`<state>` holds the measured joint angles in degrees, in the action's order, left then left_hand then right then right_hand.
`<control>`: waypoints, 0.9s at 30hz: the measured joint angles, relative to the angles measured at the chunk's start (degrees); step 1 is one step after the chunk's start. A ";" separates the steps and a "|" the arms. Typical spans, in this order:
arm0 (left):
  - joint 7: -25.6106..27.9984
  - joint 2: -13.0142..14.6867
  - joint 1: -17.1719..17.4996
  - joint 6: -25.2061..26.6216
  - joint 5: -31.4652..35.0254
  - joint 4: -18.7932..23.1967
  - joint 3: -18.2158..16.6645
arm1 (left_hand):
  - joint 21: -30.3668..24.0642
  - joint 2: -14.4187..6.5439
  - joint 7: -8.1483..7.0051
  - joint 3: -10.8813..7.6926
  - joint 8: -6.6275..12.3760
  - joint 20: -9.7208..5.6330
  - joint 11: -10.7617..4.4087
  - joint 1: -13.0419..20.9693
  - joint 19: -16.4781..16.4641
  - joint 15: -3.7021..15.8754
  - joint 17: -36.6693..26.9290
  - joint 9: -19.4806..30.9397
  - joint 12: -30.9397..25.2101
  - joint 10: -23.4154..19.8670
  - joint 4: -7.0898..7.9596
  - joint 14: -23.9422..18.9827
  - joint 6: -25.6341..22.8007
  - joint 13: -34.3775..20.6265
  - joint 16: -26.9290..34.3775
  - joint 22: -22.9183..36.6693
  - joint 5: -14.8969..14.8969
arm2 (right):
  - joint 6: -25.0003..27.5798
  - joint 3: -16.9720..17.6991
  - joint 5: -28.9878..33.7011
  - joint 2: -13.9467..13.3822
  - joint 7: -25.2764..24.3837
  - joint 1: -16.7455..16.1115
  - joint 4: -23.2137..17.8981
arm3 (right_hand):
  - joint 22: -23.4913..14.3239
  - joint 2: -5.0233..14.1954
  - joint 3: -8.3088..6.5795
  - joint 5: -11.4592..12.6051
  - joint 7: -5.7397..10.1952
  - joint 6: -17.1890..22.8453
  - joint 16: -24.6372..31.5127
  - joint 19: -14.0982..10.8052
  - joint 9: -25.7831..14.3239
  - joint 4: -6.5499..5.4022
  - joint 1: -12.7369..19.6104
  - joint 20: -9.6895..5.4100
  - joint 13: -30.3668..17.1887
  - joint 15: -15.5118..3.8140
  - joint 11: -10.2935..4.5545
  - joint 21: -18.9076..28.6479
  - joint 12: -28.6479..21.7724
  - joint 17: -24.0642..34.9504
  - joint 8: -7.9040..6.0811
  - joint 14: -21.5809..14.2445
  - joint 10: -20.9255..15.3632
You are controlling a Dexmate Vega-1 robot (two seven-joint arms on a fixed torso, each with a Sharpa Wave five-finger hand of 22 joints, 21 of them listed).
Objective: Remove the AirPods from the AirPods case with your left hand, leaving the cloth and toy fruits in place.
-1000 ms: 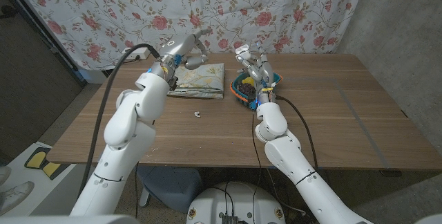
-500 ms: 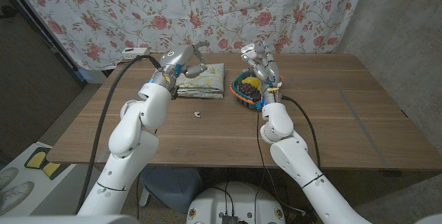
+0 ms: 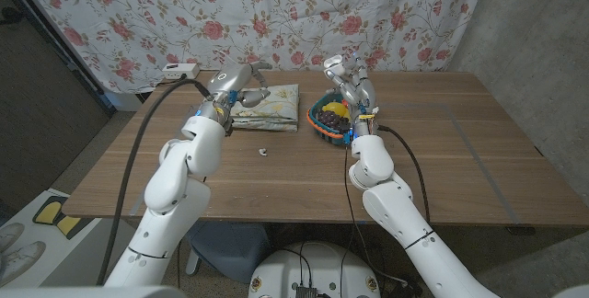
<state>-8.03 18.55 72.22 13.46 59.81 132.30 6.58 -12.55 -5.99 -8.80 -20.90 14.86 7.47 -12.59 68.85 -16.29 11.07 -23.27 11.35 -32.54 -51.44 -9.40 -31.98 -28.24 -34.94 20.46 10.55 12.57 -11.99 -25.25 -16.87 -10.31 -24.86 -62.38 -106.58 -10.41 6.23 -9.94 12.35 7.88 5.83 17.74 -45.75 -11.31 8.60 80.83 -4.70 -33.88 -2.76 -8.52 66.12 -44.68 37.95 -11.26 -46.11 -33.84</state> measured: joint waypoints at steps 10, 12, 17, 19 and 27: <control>0.74 0.30 1.18 0.16 -2.05 -0.26 -0.83 | -0.49 -0.15 -0.31 0.00 0.00 0.00 0.11 -0.14 0.00 0.11 0.00 0.00 -0.02 0.12 0.00 -0.11 -0.33 -0.07 0.00 0.00 0.12 | -0.72 -0.73 0.67 0.55 -0.50 0.55 0.64 | 0.00 0.06 0.00 -0.01 0.00 0.00 0.00 0.00 0.00 0.00 0.09 0.00 0.17 0.00 0.11 0.00 -0.05 0.00 0.00 0.00 -0.11; 0.74 0.47 1.75 0.34 -2.22 -0.20 -0.98 | -0.49 -0.15 -0.31 0.01 0.00 0.00 0.11 -0.14 0.00 0.18 0.00 -0.01 -0.02 0.12 -0.01 -0.18 -0.33 -0.09 0.00 0.00 0.23 | -0.91 -0.78 0.71 0.59 -0.60 0.55 0.66 | 0.00 0.06 0.00 -0.01 0.23 0.23 0.00 0.00 0.00 0.00 0.09 0.00 0.24 0.00 0.14 0.24 -0.05 0.00 0.00 0.00 -0.14; 0.60 0.63 2.12 0.84 -2.23 0.04 -0.98 | -0.49 -0.36 -0.31 0.08 -0.13 0.00 0.21 0.07 0.00 0.17 0.01 -0.01 -0.02 0.41 -0.08 -0.19 -0.32 -0.09 0.00 0.00 0.23 | -0.96 -0.95 0.72 0.65 -0.63 0.52 0.66 | 0.00 0.06 0.00 -0.03 0.21 0.21 0.00 0.00 0.00 0.00 0.09 0.00 0.28 0.00 0.14 0.27 -0.05 0.00 0.00 0.00 -0.14; 0.43 1.10 2.94 0.96 -2.09 0.46 -0.98 | -0.49 -0.36 -0.41 0.08 -0.29 0.00 0.21 0.07 0.00 0.17 0.01 -0.01 -0.02 0.41 -0.08 -0.19 -0.42 -0.09 0.00 0.00 0.23 | -0.97 -0.98 0.51 0.66 -0.63 0.47 0.65 | 0.00 0.06 0.00 -0.03 0.21 0.21 0.00 0.00 0.00 0.00 0.09 0.00 0.28 0.00 0.14 0.27 -0.05 0.00 0.00 0.00 -0.14; -1.09 1.29 4.06 2.18 -2.00 1.05 -0.97 | -0.49 -0.36 -0.39 0.08 -0.29 0.00 0.21 0.07 0.01 0.16 -0.27 0.26 -0.03 0.41 -0.08 -0.20 -1.26 0.07 -0.45 0.00 0.23 | -0.97 -1.12 0.09 0.68 -0.37 0.33 0.48 | 0.00 0.06 0.00 0.22 0.21 0.21 0.00 0.00 0.00 0.00 0.10 0.00 0.12 0.00 0.14 0.27 -0.04 0.00 0.00 0.00 -0.13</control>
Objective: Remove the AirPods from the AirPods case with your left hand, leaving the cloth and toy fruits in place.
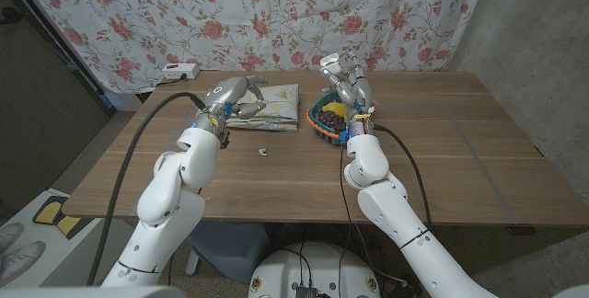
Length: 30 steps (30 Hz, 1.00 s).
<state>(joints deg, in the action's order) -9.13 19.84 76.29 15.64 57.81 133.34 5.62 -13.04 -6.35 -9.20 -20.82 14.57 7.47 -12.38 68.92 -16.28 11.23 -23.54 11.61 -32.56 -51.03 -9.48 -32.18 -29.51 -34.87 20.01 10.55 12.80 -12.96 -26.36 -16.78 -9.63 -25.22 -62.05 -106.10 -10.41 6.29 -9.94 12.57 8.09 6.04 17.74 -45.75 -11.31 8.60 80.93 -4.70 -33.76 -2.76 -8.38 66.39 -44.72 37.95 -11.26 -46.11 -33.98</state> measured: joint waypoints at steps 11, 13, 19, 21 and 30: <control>-0.89 0.97 0.48 0.89 0.52 -0.93 0.35 | 0.00 0.01 0.09 0.23 0.00 0.00 0.19 0.00 0.00 -0.09 0.01 -0.01 -1.03 0.20 -0.23 -0.09 -0.09 0.28 0.00 0.00 0.00 | -0.28 -0.06 -0.32 0.08 0.36 -0.44 -0.34 | 0.00 -0.02 0.00 0.00 0.00 0.00 0.00 0.00 0.00 0.00 0.14 0.00 0.12 0.00 -0.03 0.37 0.04 0.00 0.00 0.00 0.03; -0.88 1.12 0.47 0.91 0.55 -1.08 0.35 | 0.00 0.02 0.09 0.23 -0.38 0.00 0.19 0.00 0.00 -0.09 0.01 -0.01 -1.10 0.20 -0.23 -0.09 -0.09 0.28 0.00 0.00 0.00 | -0.31 -0.06 -0.32 0.04 0.36 -0.58 -0.48 | 0.00 -0.15 0.00 0.00 0.00 0.00 0.00 0.00 0.00 0.00 0.27 0.00 0.14 0.00 -0.08 0.36 0.06 0.00 0.00 0.00 0.08; -0.94 1.42 0.47 1.18 0.27 -1.49 0.31 | 0.00 0.04 0.09 0.45 -0.38 0.00 0.19 -0.01 0.00 -0.09 0.01 -0.01 -1.12 0.20 -0.16 -0.09 -0.09 0.28 0.00 0.00 0.00 | -0.38 -0.05 -0.32 -0.10 0.25 -1.06 -0.97 | 0.00 -0.14 0.00 -0.01 0.00 0.00 0.00 0.00 0.00 0.00 0.27 0.00 0.15 0.00 -0.09 0.36 0.24 -0.01 0.00 0.00 0.09; -0.98 1.42 0.47 1.18 0.15 -1.49 0.31 | 0.00 0.04 0.09 0.45 -0.61 0.00 0.19 -0.01 0.00 -0.09 0.01 -0.01 -1.22 0.20 -0.16 -0.10 -0.09 0.33 0.00 0.00 0.00 | -0.38 -0.05 -0.32 -0.13 0.25 -1.19 -1.12 | 0.00 -0.13 0.00 -0.01 0.00 0.00 -0.01 0.00 0.00 0.00 0.25 0.00 0.16 0.00 -0.09 0.36 0.24 -0.01 0.00 0.00 0.09; -2.16 3.61 0.14 0.97 -0.50 -3.28 0.36 | 0.00 0.19 0.25 0.45 -1.04 0.00 0.19 -0.01 0.00 -0.18 -0.17 -0.02 -1.32 0.20 -0.16 -0.19 0.94 0.55 -0.31 0.00 -0.01 | -0.51 -0.32 -0.12 -0.19 -0.45 -1.64 -1.63 | 0.00 0.02 0.00 -0.02 0.00 0.00 -0.01 0.00 0.00 0.00 0.09 0.00 0.29 0.00 -0.10 0.57 0.20 -0.01 0.00 0.00 0.10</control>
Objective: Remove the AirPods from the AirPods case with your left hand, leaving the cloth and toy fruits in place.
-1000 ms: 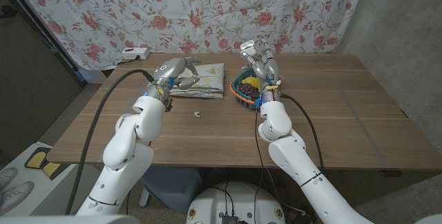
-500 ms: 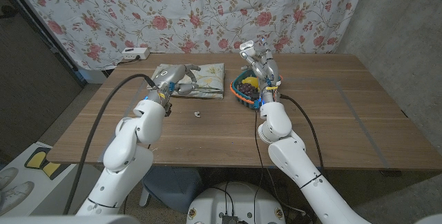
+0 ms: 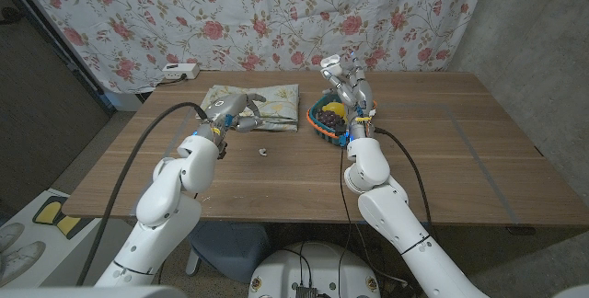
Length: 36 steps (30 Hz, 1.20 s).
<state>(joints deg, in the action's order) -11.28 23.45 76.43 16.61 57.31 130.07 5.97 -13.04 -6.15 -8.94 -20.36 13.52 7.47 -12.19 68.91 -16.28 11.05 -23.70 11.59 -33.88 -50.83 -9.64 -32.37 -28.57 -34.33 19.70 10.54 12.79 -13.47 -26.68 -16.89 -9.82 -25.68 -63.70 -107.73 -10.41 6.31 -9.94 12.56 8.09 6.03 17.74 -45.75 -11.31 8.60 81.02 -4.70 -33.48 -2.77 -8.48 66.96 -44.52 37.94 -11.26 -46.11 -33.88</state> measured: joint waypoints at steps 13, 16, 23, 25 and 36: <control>0.10 2.09 0.07 -0.06 -1.41 -1.62 0.55 | 0.00 0.04 -0.06 0.10 -0.46 0.00 0.00 0.42 0.00 0.00 -0.09 -0.01 -0.01 0.00 0.10 0.00 0.56 -0.01 -0.22 0.00 -0.05 | 0.44 -0.60 0.62 0.06 -0.69 -0.38 -0.57 | 0.00 -0.01 0.00 -0.03 0.00 0.00 -0.43 0.00 0.00 0.00 0.00 0.00 -0.10 0.00 -0.09 0.23 -0.04 0.01 0.00 0.00 0.09; 0.30 2.53 0.00 0.06 -1.42 -2.06 0.80 | 0.00 0.03 0.03 0.16 -0.83 0.00 0.00 0.43 0.00 0.00 -0.09 -0.01 -0.01 0.00 0.16 0.00 0.65 -0.01 -0.43 0.00 -0.05 | 0.52 -0.72 0.71 0.18 -0.81 -0.34 -0.57 | 0.00 -0.02 0.00 -0.04 0.00 0.00 -0.43 0.00 0.00 0.00 0.01 0.00 -0.11 0.00 0.03 0.23 -0.03 0.01 0.00 0.00 -0.03; 1.13 3.50 0.00 0.40 -0.56 -2.72 1.35 | 0.00 0.09 0.44 0.16 -1.13 0.00 -0.23 0.62 0.00 0.00 0.07 -0.01 -0.01 0.23 0.15 -0.01 1.06 -0.01 -0.78 0.00 -0.18 | 0.60 -0.93 0.72 0.48 -0.83 -0.02 -0.19 | 0.00 -0.03 0.00 -0.05 0.00 0.00 -0.43 0.00 0.00 0.00 0.02 0.00 -0.11 0.00 0.10 0.44 0.04 0.01 0.00 0.00 -0.10; 1.15 3.82 -0.08 0.64 -0.59 -3.30 1.54 | 0.00 0.03 0.44 0.16 -1.13 0.00 -0.31 0.68 0.00 0.00 0.06 -0.01 -0.23 0.31 0.15 -0.01 1.06 -0.01 -0.85 0.00 0.07 | 0.72 -0.96 0.62 0.57 -0.78 0.09 -0.05 | 0.00 -0.03 0.00 -0.05 0.00 0.00 -0.43 0.00 0.00 0.00 0.02 0.00 -0.11 0.00 0.10 0.44 0.04 0.01 0.00 0.00 -0.10; 0.98 5.00 -0.88 2.25 -2.33 -5.20 1.50 | 0.39 -0.03 0.14 0.25 -1.46 -0.32 -0.30 0.61 0.32 0.34 0.06 0.29 -0.45 0.31 0.07 0.34 1.36 0.16 -1.73 0.00 0.24 | 0.88 -0.91 0.29 0.79 -0.34 0.63 0.54 | 0.00 -0.05 0.00 -0.22 0.00 0.00 -0.43 0.00 0.00 0.00 0.02 0.00 -0.14 0.00 0.09 0.65 -0.01 0.01 0.00 0.00 -0.09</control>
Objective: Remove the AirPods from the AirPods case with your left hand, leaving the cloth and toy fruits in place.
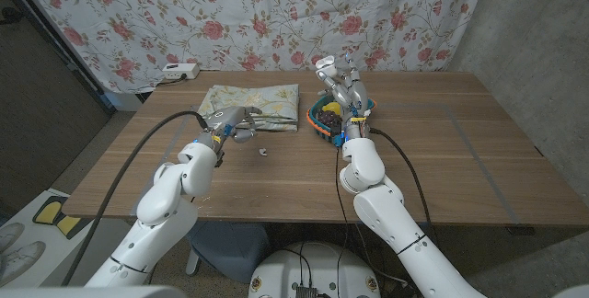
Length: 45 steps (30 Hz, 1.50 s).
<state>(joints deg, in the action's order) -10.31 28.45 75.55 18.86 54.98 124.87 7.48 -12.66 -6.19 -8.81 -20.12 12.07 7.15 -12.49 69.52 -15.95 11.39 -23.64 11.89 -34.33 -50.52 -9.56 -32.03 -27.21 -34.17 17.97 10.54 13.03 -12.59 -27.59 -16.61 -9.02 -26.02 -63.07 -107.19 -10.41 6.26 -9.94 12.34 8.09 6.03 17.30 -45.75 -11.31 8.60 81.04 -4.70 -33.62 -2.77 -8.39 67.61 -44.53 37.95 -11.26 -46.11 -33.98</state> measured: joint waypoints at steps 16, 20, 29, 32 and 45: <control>1.70 3.67 -0.55 0.16 2.17 -2.18 2.11 | 0.00 -0.26 0.35 0.17 -0.43 0.01 0.00 -0.29 0.00 0.00 -0.07 -0.01 -0.44 0.62 0.16 0.00 0.34 0.06 0.00 0.00 -0.01 | 0.14 0.27 -0.14 0.05 0.17 0.10 0.06 | 0.00 -0.23 0.00 -0.01 0.00 0.00 0.00 0.00 0.00 0.00 -0.22 0.00 -0.29 0.00 -0.08 0.24 -0.03 0.01 0.00 0.00 0.08; 2.41 4.22 -0.51 0.18 2.79 -2.43 2.48 | 0.00 -0.32 0.51 0.32 -0.66 0.01 -0.31 -0.34 -0.01 0.00 -0.15 -0.01 -0.45 0.93 0.17 0.00 1.38 0.06 0.00 0.00 -0.01 | 0.25 0.28 -0.15 0.04 0.21 0.04 -0.04 | 0.00 -0.22 0.00 0.01 0.00 0.00 0.00 0.00 0.00 0.00 -0.21 0.00 -0.29 0.00 -0.09 0.24 -0.02 0.01 0.00 0.00 0.09; 4.21 4.84 -0.49 0.22 3.92 -4.10 3.73 | 0.00 -1.40 0.31 0.05 -1.14 0.01 0.00 -0.52 -0.01 -0.23 -0.26 -0.01 -0.46 1.84 0.44 0.24 2.36 -0.07 -0.84 0.00 -0.08 | 0.51 0.30 -0.17 -0.16 0.32 0.01 -0.38 | 0.00 -0.36 0.00 0.23 0.00 0.00 0.00 0.00 0.00 0.00 0.26 0.00 -0.27 0.00 -0.09 0.24 0.04 0.00 0.00 0.00 0.09; 4.73 4.94 -0.58 0.20 4.06 -4.65 4.14 | 0.00 -1.48 0.32 0.05 -1.32 0.01 0.00 -0.53 -0.01 -0.23 -0.26 -0.01 -0.45 1.85 0.44 0.24 2.36 -0.11 -0.84 0.00 -0.22 | 0.55 0.30 -0.17 -0.21 0.38 0.01 -0.47 | 0.00 -0.36 0.00 0.23 0.00 0.00 0.00 0.00 0.00 0.00 0.27 0.00 -0.25 0.00 -0.10 0.24 0.05 0.00 0.00 0.00 0.09; 7.29 5.29 -0.93 0.23 4.77 -6.86 6.26 | 0.00 -1.92 0.51 0.29 -1.32 0.01 0.10 -0.82 -0.01 -0.23 -0.26 -0.01 -0.66 2.35 0.68 0.24 2.56 -0.39 -0.86 0.00 -0.23 | 0.61 0.21 -0.09 -0.25 0.43 0.01 -0.62 | 0.00 -0.32 0.00 0.23 -0.32 0.32 0.00 0.00 0.00 0.00 0.21 0.00 -0.20 0.00 -0.20 0.66 -0.03 0.00 0.00 0.00 0.07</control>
<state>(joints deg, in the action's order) -3.02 33.74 74.62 19.09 59.74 118.01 13.74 -12.66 -8.11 -8.29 -19.83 10.75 7.16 -12.39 68.70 -15.96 11.16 -23.91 11.87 -34.98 -48.17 -8.88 -31.79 -24.66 -34.55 17.11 10.54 12.79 -11.98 -27.38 -16.70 -9.27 -25.60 -63.06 -107.81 -10.41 5.95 -9.94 12.56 7.77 6.35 17.30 -45.75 -11.31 8.60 81.25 -4.70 -33.82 -2.77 -8.59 68.28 -44.55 37.95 -11.26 -46.11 -33.91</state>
